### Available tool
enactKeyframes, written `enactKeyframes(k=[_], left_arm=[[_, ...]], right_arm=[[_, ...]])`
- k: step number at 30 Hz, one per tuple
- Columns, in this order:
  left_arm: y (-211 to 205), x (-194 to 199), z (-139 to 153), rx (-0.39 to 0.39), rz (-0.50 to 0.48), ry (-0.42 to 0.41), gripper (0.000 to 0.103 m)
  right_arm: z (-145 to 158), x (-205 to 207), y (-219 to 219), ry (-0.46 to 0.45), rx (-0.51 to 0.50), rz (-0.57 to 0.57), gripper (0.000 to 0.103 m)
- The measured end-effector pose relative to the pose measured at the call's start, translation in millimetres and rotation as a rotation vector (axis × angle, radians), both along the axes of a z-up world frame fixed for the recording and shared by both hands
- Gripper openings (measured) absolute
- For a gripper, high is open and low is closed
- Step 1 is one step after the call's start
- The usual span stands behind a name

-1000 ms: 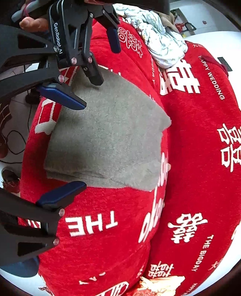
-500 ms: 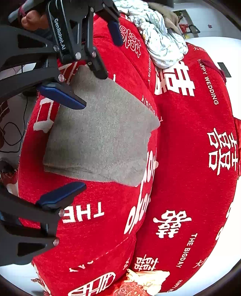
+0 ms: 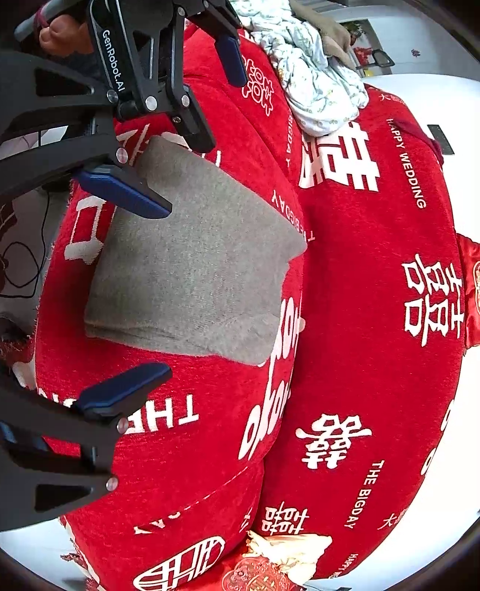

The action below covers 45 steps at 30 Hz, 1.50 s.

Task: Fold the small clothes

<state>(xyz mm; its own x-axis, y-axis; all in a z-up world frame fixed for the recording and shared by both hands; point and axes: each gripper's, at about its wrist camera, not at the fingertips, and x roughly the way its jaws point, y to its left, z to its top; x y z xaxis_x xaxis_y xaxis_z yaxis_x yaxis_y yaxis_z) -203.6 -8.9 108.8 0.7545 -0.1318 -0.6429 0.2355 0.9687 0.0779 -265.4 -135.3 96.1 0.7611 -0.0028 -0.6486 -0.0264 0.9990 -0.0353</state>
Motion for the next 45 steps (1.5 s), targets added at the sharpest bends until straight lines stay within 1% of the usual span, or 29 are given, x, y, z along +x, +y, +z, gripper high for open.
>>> enactKeyframes(k=[20,45], left_arm=[[-0.6,0.5,-3.7,0.019,0.023,0.012,0.094],[1.3,1.8,-3.9,0.029,0.023,0.014,0.094]], right_arm=[[1.0,-1.1,1.4,-0.003,-0.002,0.003,0.083],[0.4,-0.5,5.8,-0.006,-0.011,0.011,0.083]])
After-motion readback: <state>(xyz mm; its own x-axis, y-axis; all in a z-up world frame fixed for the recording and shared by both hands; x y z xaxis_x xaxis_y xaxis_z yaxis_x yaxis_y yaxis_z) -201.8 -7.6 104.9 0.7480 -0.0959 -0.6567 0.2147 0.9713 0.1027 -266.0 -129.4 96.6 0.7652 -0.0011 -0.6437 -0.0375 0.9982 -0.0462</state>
